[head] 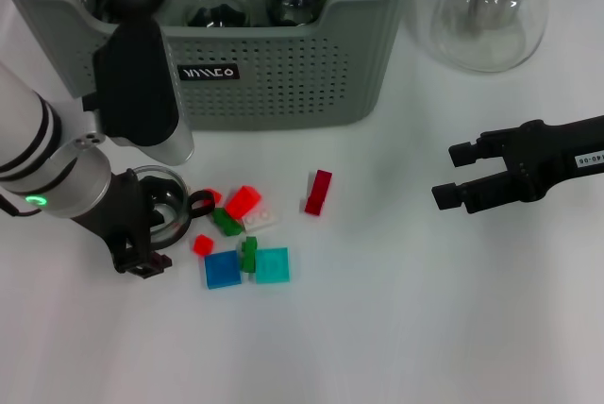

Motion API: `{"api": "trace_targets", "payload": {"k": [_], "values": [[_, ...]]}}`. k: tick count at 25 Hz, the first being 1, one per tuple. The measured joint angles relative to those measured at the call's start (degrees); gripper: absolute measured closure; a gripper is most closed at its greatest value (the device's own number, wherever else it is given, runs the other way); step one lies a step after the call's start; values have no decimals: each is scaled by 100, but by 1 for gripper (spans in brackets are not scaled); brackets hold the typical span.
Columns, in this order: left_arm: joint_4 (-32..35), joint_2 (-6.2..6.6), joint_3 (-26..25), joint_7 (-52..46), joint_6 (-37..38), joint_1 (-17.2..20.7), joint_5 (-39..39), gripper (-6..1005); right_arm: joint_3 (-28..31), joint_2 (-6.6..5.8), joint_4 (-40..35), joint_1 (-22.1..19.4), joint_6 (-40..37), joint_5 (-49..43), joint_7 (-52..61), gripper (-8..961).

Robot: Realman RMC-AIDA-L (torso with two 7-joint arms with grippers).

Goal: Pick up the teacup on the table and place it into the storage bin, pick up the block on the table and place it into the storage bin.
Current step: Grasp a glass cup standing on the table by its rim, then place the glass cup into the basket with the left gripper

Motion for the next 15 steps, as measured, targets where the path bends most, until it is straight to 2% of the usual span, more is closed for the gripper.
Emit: {"api": "trace_targets", "payload": {"k": [4, 10, 12, 15], "values": [[-40, 0, 25, -96, -98, 1, 51, 362, 1, -6, 0, -1, 0, 0, -2, 23], [-45, 0, 47, -132, -128, 20, 91, 571, 7, -15, -2, 6, 0, 0, -3, 23], [-34, 0, 72, -163, -153, 33, 92, 818, 8, -19, -8, 3, -1, 0, -4, 23], [6, 0, 79, -183, -137, 40, 96, 887, 15, -26, -16, -7, -1, 0, -2, 23]]}}
